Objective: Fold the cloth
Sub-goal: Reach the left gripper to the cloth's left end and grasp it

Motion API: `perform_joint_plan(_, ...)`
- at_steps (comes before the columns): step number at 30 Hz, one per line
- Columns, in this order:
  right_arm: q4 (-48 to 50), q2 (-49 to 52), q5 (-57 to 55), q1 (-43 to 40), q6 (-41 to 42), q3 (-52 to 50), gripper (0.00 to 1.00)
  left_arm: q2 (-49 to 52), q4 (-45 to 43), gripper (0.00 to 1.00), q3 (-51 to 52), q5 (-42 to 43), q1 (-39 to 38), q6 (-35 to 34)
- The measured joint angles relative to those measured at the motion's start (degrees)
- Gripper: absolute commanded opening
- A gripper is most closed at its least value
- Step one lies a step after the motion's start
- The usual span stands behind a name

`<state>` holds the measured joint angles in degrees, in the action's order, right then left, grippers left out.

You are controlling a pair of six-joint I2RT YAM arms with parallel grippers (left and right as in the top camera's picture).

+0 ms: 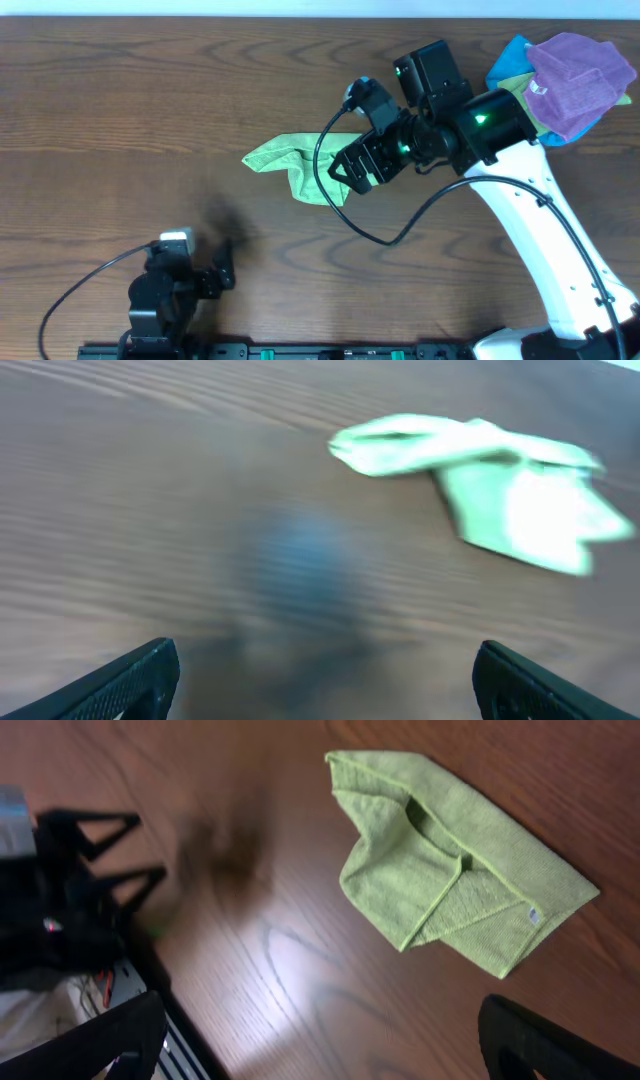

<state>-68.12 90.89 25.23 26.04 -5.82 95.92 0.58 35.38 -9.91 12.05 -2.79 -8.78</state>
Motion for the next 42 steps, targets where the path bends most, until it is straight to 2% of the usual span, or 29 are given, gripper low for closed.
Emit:
perform_joint_plan(4, 0.04, 0.0, -1.01, 0.0, 1.7, 0.0, 0.99, 1.51, 1.01, 0.95, -3.23, 5.81, 0.0, -0.24)
perform_joint_plan(8, -0.02, 0.0, -5.03, 0.0, 2.05, 0.0, 0.99, 9.42, -0.28, 0.95, -10.12, 7.21, 0.0, -0.42)
perform_joint_plan(12, -0.85, 0.0, -9.11, -0.15, 1.05, -0.02, 0.99, 24.22, 1.55, 0.95, -22.43, 7.72, 0.0, -0.42)
perform_joint_plan(16, -1.05, 0.0, -12.37, -1.22, 0.52, -0.04, 0.99, 41.77, 11.69, 0.95, -37.2, 8.57, 0.0, -0.44)
perform_joint_plan(21, -1.29, 0.0, -14.21, -3.69, 0.17, -0.04, 0.99, 58.23, 18.36, 0.95, -51.69, 11.54, -0.07, -0.39)
perform_joint_plan(27, -0.09, -0.13, -13.94, -4.09, 0.13, -2.58, 0.99, 67.58, 14.21, 0.95, -53.7, 13.29, -0.07, -0.2)
perform_joint_plan(30, 5.38, -0.22, -11.02, -4.09, -0.22, -8.5, 0.99, 71.84, 13.86, 0.95, -53.7, 11.87, -0.11, 0.72)
perform_joint_plan(35, 20.24, -0.07, -4.33, -4.48, 2.27, -21.4, 0.99, 80.5, 13.4, 0.95, -53.72, 8.57, -0.11, 2.47)
perform_joint_plan(42, 32.48, 1.88, -0.52, -5.2, 7.41, -28.61, 0.97, 91.67, 12.59, 0.95, -58.82, 8.72, -0.11, 2.78)
